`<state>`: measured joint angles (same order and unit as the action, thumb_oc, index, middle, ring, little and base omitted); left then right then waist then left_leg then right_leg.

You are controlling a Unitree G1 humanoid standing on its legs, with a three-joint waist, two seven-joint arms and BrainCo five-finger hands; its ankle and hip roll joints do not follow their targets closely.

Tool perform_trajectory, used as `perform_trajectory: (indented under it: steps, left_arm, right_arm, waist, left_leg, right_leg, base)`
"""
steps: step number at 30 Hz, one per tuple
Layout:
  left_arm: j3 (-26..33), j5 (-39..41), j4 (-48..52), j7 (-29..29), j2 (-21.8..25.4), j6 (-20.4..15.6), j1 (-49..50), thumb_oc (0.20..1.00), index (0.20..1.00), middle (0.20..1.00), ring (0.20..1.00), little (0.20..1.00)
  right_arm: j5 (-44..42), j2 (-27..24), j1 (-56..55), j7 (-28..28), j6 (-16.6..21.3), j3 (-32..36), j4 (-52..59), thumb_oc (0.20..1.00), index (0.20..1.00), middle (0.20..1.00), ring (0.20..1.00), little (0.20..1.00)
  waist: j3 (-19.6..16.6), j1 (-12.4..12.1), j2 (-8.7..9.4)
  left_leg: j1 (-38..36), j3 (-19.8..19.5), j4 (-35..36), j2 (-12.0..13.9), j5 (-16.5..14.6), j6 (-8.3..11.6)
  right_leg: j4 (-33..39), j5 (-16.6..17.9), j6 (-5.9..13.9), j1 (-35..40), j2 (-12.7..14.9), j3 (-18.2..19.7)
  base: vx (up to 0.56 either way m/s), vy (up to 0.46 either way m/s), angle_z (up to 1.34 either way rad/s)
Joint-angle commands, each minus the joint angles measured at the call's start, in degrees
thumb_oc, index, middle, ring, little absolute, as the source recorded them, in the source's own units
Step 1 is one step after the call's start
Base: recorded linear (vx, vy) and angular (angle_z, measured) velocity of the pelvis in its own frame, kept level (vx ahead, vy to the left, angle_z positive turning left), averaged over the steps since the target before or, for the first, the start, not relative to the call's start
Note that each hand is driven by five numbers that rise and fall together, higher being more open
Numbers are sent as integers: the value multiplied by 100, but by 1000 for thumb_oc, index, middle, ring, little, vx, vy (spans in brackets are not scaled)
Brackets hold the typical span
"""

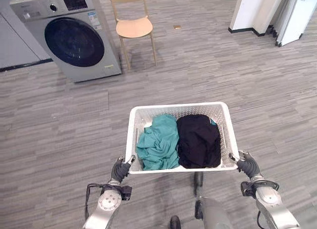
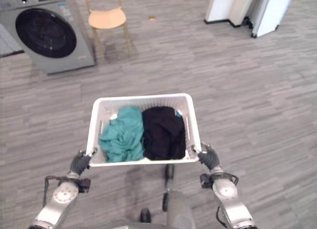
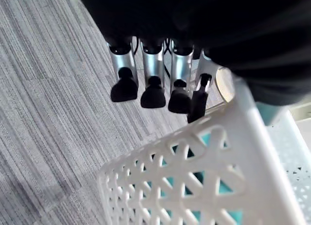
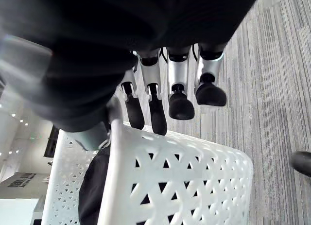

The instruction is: Grab the laundry basket,head to the washer,open it,put in the laundry and shut it.

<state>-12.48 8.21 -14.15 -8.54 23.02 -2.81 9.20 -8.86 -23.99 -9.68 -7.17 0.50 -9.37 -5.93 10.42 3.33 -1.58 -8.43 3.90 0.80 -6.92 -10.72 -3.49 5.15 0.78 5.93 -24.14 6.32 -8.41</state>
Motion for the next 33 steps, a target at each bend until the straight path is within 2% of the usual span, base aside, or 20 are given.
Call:
perform_trajectory:
  steps: [1,2,3,4,5,6,8,9,11,12,15,19,21,23,26,28,30,31,33]
  left_arm:
    - [181,151,857,139,52,-607,-13,200,200,200,200,200]
    - [92,228,861,147,-41,-610,-2,200,200,200,200,200]
    - [61,321,906,201,-38,-578,-5,200,200,200,200,200]
    - [65,369,931,206,-45,-592,2,200,200,200,200,200]
    - [59,413,941,223,-36,-583,9,200,200,200,200,200]
    - [43,416,965,223,-26,-544,-36,200,200,200,200,200]
    - [43,416,965,222,-22,-543,-40,200,200,200,200,200]
    - [43,399,975,238,-38,-541,-13,200,200,200,200,200]
    - [64,385,966,255,-59,-541,33,200,200,200,200,200]
    - [73,375,974,255,-57,-535,58,200,200,200,200,200]
    - [129,367,991,235,-87,-492,140,200,200,200,200,200]
    - [160,309,1015,239,-102,-467,223,200,200,200,200,200]
    - [164,299,1043,259,-97,-450,233,200,200,200,200,200]
    - [153,287,1059,313,-73,-461,258,200,200,200,200,200]
    - [113,282,1043,310,34,-464,230,200,200,200,200,200]
    - [109,271,1034,300,100,-459,206,200,200,200,200,200]
    - [121,271,1024,291,138,-461,196,200,200,200,200,200]
    - [145,259,1022,262,179,-466,159,200,200,200,200,200]
    - [176,207,1007,256,222,-473,142,200,200,200,200,200]
  right_arm:
    - [-386,123,385,540,762,194,795,200,200,200,200,200]
    - [-323,4,355,487,785,270,785,200,200,200,200,200]
    - [-311,-77,352,435,789,325,824,200,200,200,200,200]
    - [-342,-110,359,396,826,336,821,200,200,200,200,200]
    - [-352,-137,366,351,799,363,807,200,200,200,200,200]
    - [-359,-199,389,297,758,388,789,200,200,200,200,200]
    - [-359,-195,392,298,757,390,788,200,200,200,200,200]
    - [-368,-209,390,285,714,432,780,200,200,200,200,200]
    - [-364,-192,353,260,735,464,752,200,200,200,200,200]
    - [-363,-189,339,235,737,477,736,200,200,200,200,200]
    - [-321,-156,344,162,731,473,640,200,200,200,200,200]
    - [-254,-96,250,153,721,499,592,200,200,200,200,200]
    - [-222,-66,205,142,718,511,579,200,200,200,200,200]
    - [-190,5,159,187,697,522,586,200,200,200,200,200]
    - [-158,101,162,225,690,449,581,200,200,200,200,200]
    - [-154,175,176,285,678,385,602,200,200,200,200,200]
    - [-139,205,211,307,684,345,594,200,200,200,200,200]
    - [-132,237,250,317,725,286,564,200,200,200,200,200]
    - [-65,269,272,362,683,252,541,200,200,200,200,200]
  waist:
    - [-98,96,95]
    - [-229,194,-65]
    - [-236,198,-51]
    - [-219,168,6]
    - [-197,140,71]
    - [-99,10,186]
    - [-110,10,199]
    - [-54,-120,264]
    - [-65,-206,317]
    - [-64,-247,304]
    - [-26,-418,196]
    - [-70,-478,222]
    - [-115,-499,252]
    - [-201,-495,214]
    - [-322,-518,336]
    - [-373,-543,430]
    - [-403,-559,423]
    - [-402,-568,452]
    - [-355,-467,344]
  left_leg:
    - [-483,-68,-90,738,-139,530]
    - [-414,-95,-775,1113,415,848]
    - [13,-50,-1747,1374,1169,959]
    - [204,19,-2216,1418,1473,952]
    - [402,141,-2571,1480,1462,884]
    - [866,277,-2976,1329,1090,759]
    - [892,280,-2979,1314,1103,750]
    - [1343,441,-2737,1119,718,658]
    - [1631,625,-2069,1002,601,611]
    - [1737,689,-1632,1005,702,626]
    - [1925,641,-344,1062,1507,805]
    - [2086,868,255,1306,1780,883]
    - [2144,1019,217,1442,1818,889]
    - [2082,1066,25,1466,1887,837]
    - [2111,966,-450,1235,1633,711]
    - [2074,921,-613,1017,1366,528]
    - [2009,921,-587,962,1272,455]
    - [1935,938,-588,870,1166,380]
    - [1487,793,-325,699,979,253]
  right_leg:
    - [-872,101,296,881,-9,82]
    - [-1173,12,72,1046,-219,55]
    - [-1134,-131,-127,1290,-290,-9]
    - [-1068,-181,-212,1448,-312,-24]
    - [-966,-251,-288,1635,-340,-42]
    - [-799,-362,-327,1970,-337,19]
    - [-788,-345,-323,1951,-322,22]
    - [-625,-435,-281,2252,-306,45]
    - [-505,-509,-208,2426,-272,0]
    - [-465,-556,-185,2553,-298,-7]
    - [-468,-778,-169,2941,-517,5]
    - [-564,-1081,-123,3371,-493,11]
    - [-635,-1201,-90,3552,-432,51]
    - [-712,-1284,-48,3695,-408,86]
    - [-951,-1169,140,3734,-76,135]
    - [-1438,-778,297,3547,131,268]
    - [-1713,-659,337,3365,147,360]
    - [-1867,-418,379,3227,168,414]
    - [-2108,-448,281,2634,-53,559]
  base:
    - [916,-563,89]
    - [833,-611,146]
    - [803,-644,126]
    - [470,-428,98]
    - [472,-378,-7]
    - [332,-257,-30]
    - [223,-115,-7]
    - [317,-84,-4]
    - [371,-46,-20]
    - [341,17,-31]
    - [369,32,-49]
    - [395,108,-51]
    - [439,194,-48]
    - [443,222,11]
    - [414,258,32]
    - [311,270,12]
    - [168,162,30]
    - [272,220,35]
    - [385,264,19]
